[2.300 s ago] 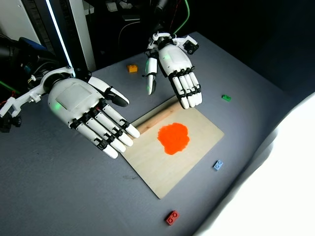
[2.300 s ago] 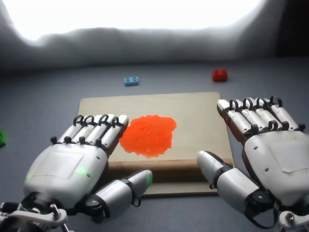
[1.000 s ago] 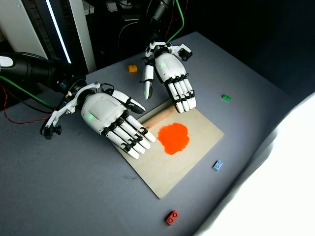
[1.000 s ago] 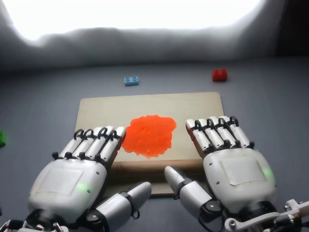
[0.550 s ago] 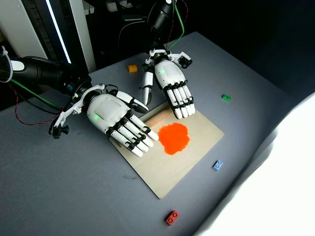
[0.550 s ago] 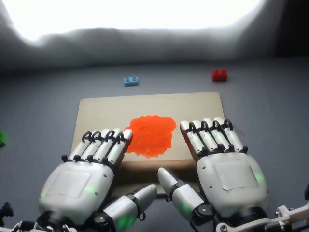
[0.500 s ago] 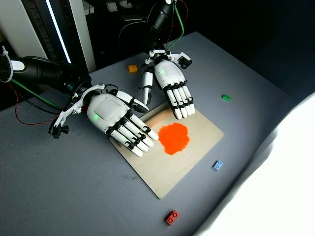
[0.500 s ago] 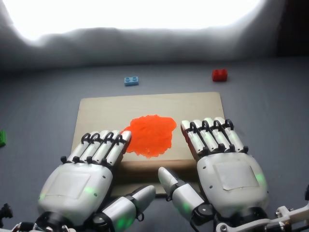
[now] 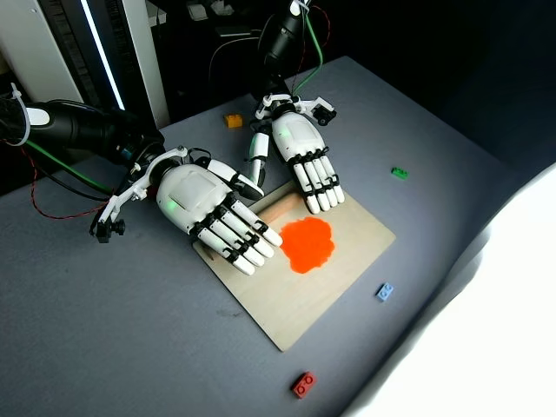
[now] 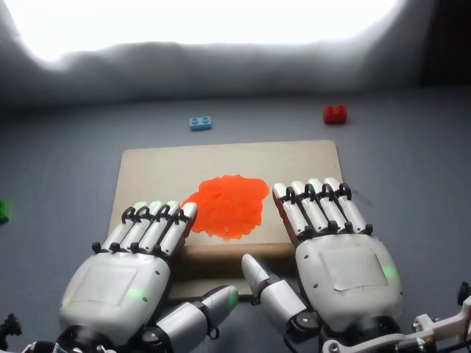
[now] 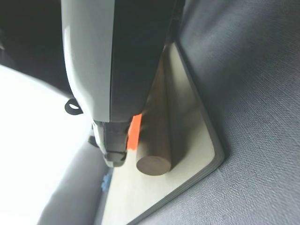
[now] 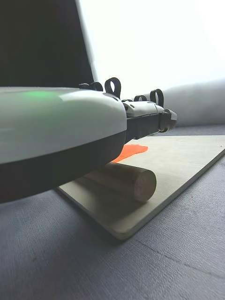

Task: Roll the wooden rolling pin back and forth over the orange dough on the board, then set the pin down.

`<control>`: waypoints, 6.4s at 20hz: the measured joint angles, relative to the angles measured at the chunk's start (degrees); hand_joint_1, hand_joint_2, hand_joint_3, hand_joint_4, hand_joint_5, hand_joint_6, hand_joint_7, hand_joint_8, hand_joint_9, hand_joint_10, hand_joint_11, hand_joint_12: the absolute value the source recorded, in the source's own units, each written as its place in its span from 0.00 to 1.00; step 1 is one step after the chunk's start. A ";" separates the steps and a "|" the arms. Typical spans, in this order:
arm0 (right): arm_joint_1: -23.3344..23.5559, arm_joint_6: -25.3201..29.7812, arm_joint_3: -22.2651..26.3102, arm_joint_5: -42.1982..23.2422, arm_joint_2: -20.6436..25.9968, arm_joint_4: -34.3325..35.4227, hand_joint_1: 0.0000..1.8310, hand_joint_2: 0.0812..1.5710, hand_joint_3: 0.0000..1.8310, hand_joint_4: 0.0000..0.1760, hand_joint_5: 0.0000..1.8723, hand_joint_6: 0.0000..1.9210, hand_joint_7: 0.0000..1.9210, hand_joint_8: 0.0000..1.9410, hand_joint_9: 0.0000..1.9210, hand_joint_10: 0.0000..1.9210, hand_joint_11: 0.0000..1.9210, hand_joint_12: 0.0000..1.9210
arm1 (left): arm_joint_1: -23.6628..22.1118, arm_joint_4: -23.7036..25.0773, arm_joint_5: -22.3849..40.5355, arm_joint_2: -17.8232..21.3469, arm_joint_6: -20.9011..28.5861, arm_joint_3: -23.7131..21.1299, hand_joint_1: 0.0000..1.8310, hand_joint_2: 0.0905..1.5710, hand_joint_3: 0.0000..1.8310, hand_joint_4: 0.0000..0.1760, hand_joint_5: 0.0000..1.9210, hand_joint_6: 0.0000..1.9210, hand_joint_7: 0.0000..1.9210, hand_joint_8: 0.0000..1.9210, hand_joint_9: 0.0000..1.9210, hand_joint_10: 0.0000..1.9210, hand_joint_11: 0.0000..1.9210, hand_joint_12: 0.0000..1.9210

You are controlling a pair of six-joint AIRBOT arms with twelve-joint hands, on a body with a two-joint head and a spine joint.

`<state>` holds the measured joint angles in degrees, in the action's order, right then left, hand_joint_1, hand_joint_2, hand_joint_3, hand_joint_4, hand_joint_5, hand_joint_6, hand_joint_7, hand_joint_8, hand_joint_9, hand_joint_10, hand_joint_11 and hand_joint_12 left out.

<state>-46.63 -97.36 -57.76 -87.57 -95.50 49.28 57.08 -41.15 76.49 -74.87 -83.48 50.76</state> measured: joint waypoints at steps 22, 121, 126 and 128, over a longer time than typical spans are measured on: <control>-0.07 1.11 -4.52 2.64 -2.16 0.66 0.00 0.88 0.00 0.00 0.10 0.00 0.09 0.00 0.07 0.00 0.00 0.15 | -0.02 -0.72 0.26 -2.29 1.16 4.39 0.00 0.79 0.01 0.00 0.00 0.00 0.00 0.00 0.00 0.00 0.00 0.00; 4.00 7.23 -17.53 12.20 -1.84 0.70 0.00 0.86 0.00 0.00 0.08 0.00 0.08 0.00 0.07 0.00 0.00 0.13 | -8.28 -1.03 -5.64 -11.85 2.93 26.14 0.00 0.78 0.00 0.00 0.00 0.00 0.00 0.00 0.00 0.00 0.00 0.00; 4.00 7.13 -18.08 12.57 -1.84 1.29 0.00 0.85 0.00 0.00 0.08 0.00 0.08 0.00 0.06 0.00 0.00 0.10 | -8.94 -0.31 -6.62 -12.44 4.13 28.04 0.00 0.78 0.00 0.00 0.00 0.00 0.00 0.00 0.00 0.00 0.00 0.00; 4.00 7.13 -18.21 12.87 -1.84 1.55 0.00 0.85 0.00 0.00 0.08 0.00 0.08 0.00 0.06 0.00 0.00 0.10 | -9.46 -1.29 -6.84 -12.83 4.74 28.70 0.00 0.78 0.00 0.00 0.00 0.00 0.00 0.00 0.00 0.00 0.00 0.00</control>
<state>-42.63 -90.24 -75.96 -74.70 -97.34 50.83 47.62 -42.44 69.65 -87.70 -78.74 79.46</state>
